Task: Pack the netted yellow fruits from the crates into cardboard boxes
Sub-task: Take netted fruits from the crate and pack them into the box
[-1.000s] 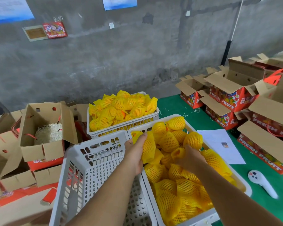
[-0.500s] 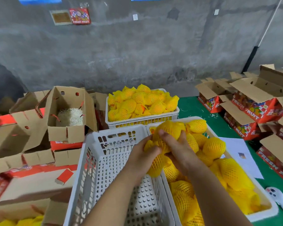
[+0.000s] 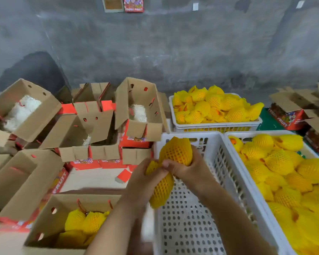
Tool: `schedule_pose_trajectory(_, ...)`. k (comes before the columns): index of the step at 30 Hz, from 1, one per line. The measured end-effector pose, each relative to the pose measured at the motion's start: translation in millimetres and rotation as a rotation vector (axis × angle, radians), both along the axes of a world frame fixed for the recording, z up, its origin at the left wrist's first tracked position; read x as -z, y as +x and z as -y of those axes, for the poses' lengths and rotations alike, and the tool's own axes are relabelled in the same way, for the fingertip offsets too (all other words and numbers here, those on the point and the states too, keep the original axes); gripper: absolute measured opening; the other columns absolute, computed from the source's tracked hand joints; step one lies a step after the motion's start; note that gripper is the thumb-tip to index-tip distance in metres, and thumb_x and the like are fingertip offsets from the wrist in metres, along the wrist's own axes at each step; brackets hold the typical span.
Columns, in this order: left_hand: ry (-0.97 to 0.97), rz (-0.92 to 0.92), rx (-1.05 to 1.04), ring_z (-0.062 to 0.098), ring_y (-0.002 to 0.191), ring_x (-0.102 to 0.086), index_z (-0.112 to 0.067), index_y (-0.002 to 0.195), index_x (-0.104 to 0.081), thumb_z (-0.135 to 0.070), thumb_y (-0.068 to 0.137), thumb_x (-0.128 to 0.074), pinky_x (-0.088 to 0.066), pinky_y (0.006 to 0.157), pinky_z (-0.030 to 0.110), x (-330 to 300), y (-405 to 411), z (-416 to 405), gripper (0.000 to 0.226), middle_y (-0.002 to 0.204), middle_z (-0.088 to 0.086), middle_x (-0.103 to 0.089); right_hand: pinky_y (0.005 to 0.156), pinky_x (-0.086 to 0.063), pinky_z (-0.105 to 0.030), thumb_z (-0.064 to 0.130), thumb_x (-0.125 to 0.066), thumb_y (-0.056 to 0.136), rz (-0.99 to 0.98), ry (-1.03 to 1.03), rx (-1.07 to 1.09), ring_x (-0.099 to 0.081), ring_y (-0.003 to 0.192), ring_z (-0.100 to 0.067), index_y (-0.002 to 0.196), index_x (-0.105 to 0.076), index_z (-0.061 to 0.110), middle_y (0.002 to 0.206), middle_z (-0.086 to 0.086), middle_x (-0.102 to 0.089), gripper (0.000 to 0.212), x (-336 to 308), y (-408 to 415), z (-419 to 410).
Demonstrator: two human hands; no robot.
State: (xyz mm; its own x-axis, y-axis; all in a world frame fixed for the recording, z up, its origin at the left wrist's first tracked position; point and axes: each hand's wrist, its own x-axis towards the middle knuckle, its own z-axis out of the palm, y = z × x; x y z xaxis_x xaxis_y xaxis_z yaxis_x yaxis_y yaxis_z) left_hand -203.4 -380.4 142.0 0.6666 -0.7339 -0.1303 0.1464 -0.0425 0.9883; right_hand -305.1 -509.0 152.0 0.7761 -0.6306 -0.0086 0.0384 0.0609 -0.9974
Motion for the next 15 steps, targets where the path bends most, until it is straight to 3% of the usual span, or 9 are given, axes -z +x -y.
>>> schedule_pose_trajectory(3,0.013,-0.038,-0.006,0.029,0.098,-0.075,-0.033,0.099,-0.076,-0.051,0.063,-0.082,-0.060,0.084,0.046,9,50,-58,0.040,0.102,0.008,-0.077,0.065,-0.061,-0.033,0.051,-0.094,0.052,-0.010,0.020,0.084,-0.075,0.087,-0.017,0.123,-0.051,0.031,0.097,0.002,-0.074,0.085,12,53,-59)
schedule_pose_trajectory(7,0.095,-0.153,-0.045,0.022,0.104,-0.074,-0.048,0.107,-0.072,-0.065,0.057,-0.087,-0.062,0.088,0.047,22,127,-133,0.055,0.115,-0.002,-0.075,0.063,-0.060,-0.031,0.054,-0.095,0.062,0.042,0.103,0.131,-0.075,0.082,-0.021,0.119,-0.056,0.036,0.096,-0.001,-0.074,0.072,37,113,-133)
schedule_pose_trajectory(9,0.122,-0.284,-0.080,0.028,0.111,-0.072,-0.044,0.116,-0.070,-0.067,0.058,-0.089,-0.060,0.091,0.053,33,158,-162,0.065,0.120,0.000,-0.073,0.069,-0.062,-0.034,0.047,-0.096,0.066,0.063,0.200,0.092,-0.076,0.093,-0.022,0.120,-0.058,0.036,0.104,-0.003,-0.075,0.067,53,138,-164)
schedule_pose_trajectory(12,0.201,-0.383,-0.102,0.029,0.110,-0.072,-0.040,0.121,-0.069,-0.068,0.070,-0.083,-0.060,0.089,0.053,50,189,-194,0.060,0.119,0.002,-0.075,0.076,-0.062,-0.050,0.037,-0.099,0.063,0.028,0.357,0.072,-0.074,0.102,-0.031,0.122,-0.060,0.034,0.113,-0.012,-0.073,0.071,78,167,-203)
schedule_pose_trajectory(15,0.176,-0.570,-0.035,0.031,0.111,-0.069,-0.026,0.125,-0.067,-0.058,0.075,-0.079,-0.059,0.088,0.050,69,210,-215,0.060,0.119,0.009,-0.073,0.083,-0.060,-0.044,0.036,-0.099,0.063,0.029,0.500,0.081,-0.072,0.109,-0.030,0.130,-0.056,0.028,0.121,-0.013,-0.071,0.079,91,179,-223)
